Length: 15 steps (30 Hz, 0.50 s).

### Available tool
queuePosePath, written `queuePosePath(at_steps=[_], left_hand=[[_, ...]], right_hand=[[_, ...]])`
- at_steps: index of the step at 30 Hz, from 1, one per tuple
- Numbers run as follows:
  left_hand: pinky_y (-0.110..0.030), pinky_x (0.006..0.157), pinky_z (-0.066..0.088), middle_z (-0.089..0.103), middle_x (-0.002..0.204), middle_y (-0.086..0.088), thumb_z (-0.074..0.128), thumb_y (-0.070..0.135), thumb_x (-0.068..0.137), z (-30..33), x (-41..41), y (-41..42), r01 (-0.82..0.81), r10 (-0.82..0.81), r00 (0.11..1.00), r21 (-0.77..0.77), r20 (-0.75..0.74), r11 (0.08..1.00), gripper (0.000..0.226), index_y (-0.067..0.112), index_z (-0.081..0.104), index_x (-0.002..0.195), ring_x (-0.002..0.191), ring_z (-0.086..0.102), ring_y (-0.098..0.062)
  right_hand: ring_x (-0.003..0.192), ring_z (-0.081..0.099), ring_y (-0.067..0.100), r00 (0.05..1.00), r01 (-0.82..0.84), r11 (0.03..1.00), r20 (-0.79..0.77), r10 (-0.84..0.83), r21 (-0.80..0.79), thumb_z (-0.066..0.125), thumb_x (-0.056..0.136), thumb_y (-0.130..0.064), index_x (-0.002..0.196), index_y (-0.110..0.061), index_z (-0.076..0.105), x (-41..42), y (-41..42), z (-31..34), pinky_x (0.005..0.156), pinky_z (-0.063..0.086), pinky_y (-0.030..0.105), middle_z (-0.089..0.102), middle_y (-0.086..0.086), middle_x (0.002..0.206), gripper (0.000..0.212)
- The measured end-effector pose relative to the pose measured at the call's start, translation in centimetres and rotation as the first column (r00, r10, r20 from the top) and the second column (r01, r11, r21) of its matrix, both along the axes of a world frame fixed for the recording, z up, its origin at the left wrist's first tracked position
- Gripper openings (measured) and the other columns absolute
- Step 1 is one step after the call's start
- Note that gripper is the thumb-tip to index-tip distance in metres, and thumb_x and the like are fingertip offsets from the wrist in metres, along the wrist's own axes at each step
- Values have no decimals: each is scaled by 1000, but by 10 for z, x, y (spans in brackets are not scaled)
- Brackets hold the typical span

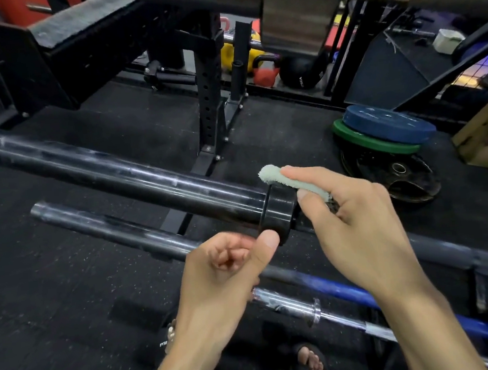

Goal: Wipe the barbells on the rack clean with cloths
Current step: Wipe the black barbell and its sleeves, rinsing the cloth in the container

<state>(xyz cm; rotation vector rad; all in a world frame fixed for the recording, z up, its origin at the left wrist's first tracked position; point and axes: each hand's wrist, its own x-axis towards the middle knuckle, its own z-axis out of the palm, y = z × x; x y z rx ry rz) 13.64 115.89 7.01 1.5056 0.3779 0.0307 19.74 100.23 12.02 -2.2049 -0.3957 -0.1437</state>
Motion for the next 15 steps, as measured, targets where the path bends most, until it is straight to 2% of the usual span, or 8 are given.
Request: queuePosePath(at_steps=[3,5,6,7,8,9,12,15], left_hand=[[-26,56,54,65,66,-5,75,83,56,2,5,-7,-45,41,996,-51,-77,998,80,8,69,84,59,63,-12],[-28,55,55,65,65,-1,72,79,54,4,8,-10,-65,59,992,-49,-115,997,80,8,68,88,57,63,-10],[-28,56,56,66,67,-1,72,77,52,5,9,-11,-69,62,990,-53,-124,996,77,10,69,90,57,63,-9],[-29,56,56,67,71,-2,72,76,52,5,9,-11,-69,60,990,-63,-128,996,74,13,71,91,58,64,-9],[-29,56,56,68,74,-3,74,75,53,6,8,-11,-65,54,990,-76,-128,995,71,16,71,92,58,64,-10],[-28,56,55,69,76,-3,75,76,54,6,8,-11,-59,48,991,-85,-126,995,70,19,72,93,59,65,-10],[-27,56,54,69,79,-4,75,78,56,6,8,-11,-46,38,993,-77,-112,996,70,21,71,95,60,66,-10],[-27,56,53,68,75,-2,73,74,54,5,10,-12,-45,35,993,-82,-111,996,68,19,71,93,60,65,-11]], right_hand=[[44,38,7,1000,-21,1000,10,22,-6,54,100,-9,126,-43,68,0,-1,-2,49,32,11,52,-19,52,45],[49,48,4,999,-40,999,35,40,22,55,98,-6,127,-40,69,-4,-2,-2,55,37,8,60,-30,64,47],[60,61,2,998,-47,998,52,44,51,57,97,-4,126,-37,71,-6,-3,-3,62,43,7,67,-36,81,47],[86,72,6,996,-51,995,76,45,82,58,95,0,124,-33,73,-7,-4,-3,75,49,8,71,-33,102,46],[111,69,6,993,-64,992,103,53,106,59,93,4,121,-30,75,-8,-4,-3,88,50,11,71,-25,119,46],[122,62,2,989,-88,989,131,72,117,59,92,8,118,-26,76,-10,-5,-4,96,49,14,69,-17,127,46],[129,58,3,971,-174,977,187,150,122,55,87,9,110,-20,79,-14,-5,-6,106,48,23,71,-11,126,44],[122,63,2,979,-128,986,174,109,102,55,89,7,112,-22,79,-8,-2,-4,102,47,15,70,-16,124,45]])
